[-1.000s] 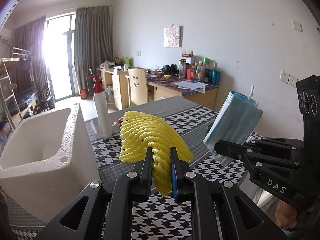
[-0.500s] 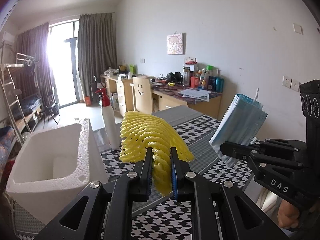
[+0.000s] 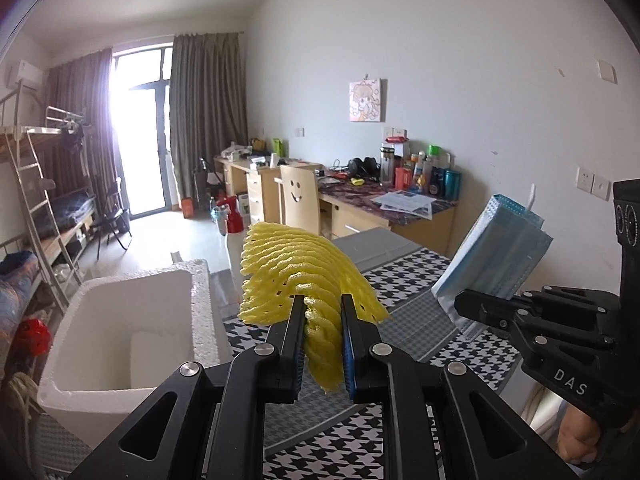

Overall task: Organize soft objects
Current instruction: 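Carry the yellow net over the white box while the right gripper holds the mask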

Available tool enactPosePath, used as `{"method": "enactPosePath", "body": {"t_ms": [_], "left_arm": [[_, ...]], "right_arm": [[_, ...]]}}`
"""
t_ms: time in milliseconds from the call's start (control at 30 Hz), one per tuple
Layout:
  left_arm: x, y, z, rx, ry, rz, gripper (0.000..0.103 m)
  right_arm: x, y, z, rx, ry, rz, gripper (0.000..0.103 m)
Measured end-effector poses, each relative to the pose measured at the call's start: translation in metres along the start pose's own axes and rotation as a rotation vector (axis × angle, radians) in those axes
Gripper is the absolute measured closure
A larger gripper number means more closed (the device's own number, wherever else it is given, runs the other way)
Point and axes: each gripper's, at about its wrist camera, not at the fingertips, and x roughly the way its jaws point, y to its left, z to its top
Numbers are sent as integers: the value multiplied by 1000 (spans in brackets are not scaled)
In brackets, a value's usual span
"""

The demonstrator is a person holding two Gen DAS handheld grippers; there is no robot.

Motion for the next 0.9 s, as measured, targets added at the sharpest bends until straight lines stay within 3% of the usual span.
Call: {"method": "enactPosePath", "body": {"t_ms": [533, 900], "left_arm": [[-7, 7, 9, -4, -38, 20, 86], [-13, 17, 11, -8, -50, 74, 86]], "right_arm": [[0, 7, 13, -27, -38, 36, 98], [7, 15, 22, -46, -49, 71, 98]]}}
